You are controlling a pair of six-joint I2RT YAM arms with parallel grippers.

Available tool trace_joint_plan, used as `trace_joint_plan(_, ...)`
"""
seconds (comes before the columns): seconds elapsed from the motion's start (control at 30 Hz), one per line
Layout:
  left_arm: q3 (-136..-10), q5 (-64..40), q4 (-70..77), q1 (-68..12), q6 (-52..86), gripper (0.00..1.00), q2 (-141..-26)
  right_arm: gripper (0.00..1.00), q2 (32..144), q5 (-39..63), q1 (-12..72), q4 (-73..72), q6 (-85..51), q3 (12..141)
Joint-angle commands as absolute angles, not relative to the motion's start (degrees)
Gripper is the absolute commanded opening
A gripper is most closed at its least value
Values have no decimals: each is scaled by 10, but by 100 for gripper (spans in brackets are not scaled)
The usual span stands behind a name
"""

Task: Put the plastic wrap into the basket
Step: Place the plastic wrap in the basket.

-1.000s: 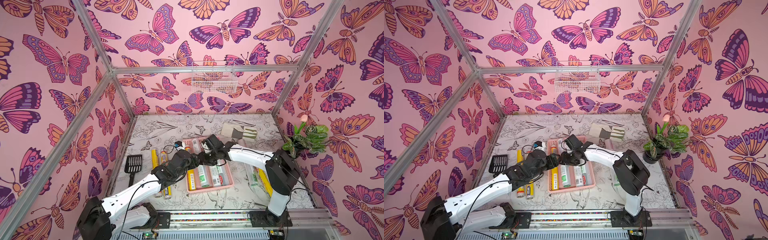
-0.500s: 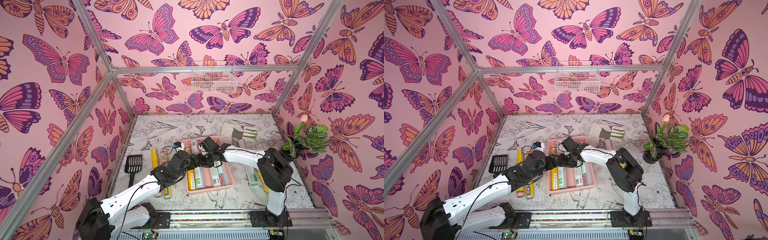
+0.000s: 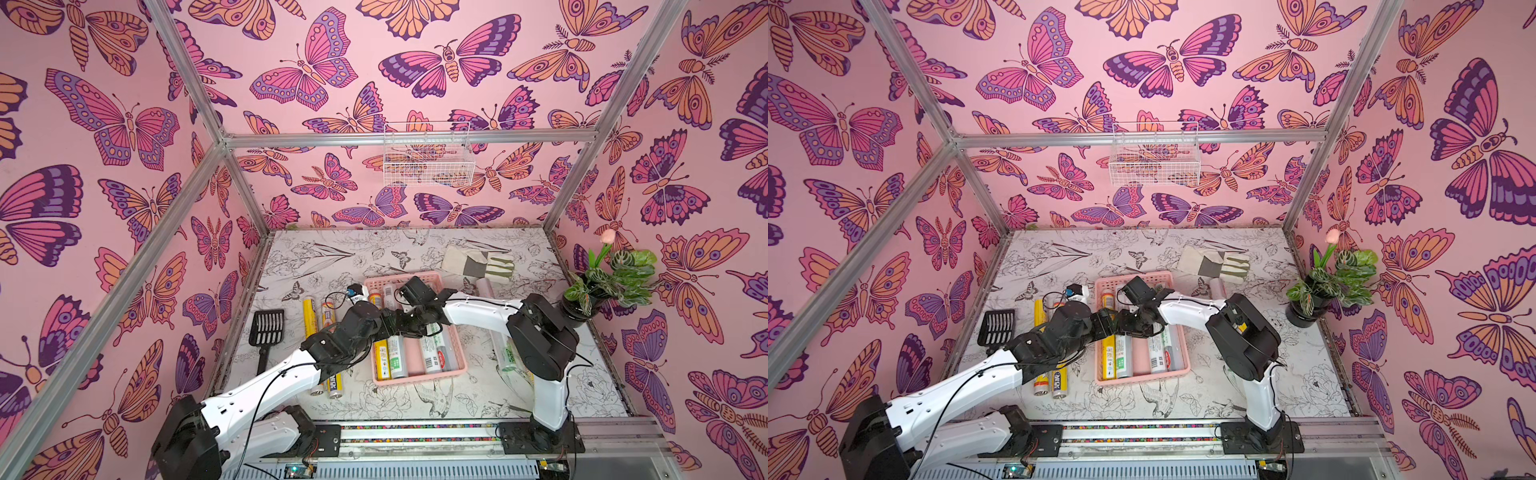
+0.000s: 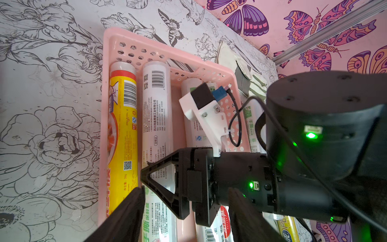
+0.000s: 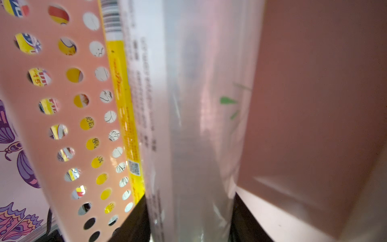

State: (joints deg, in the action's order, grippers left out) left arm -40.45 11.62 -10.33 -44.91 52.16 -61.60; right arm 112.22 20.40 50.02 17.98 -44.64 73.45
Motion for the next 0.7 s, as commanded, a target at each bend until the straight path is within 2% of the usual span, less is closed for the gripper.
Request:
trace_joint_plan(0.0, -397, 123, -110, -445, 524, 68, -615, 39, 1127, 202, 501, 164, -450, 748)
trace_joint_plan(0.3, -398, 124, -110, -445, 523, 68, -616, 48, 1096, 175, 501, 189, -424, 748)
trace_joint_plan(0.67, -409, 118, -110, -444, 521, 68, -624, 53, 1071, 188, 501, 162, -419, 729)
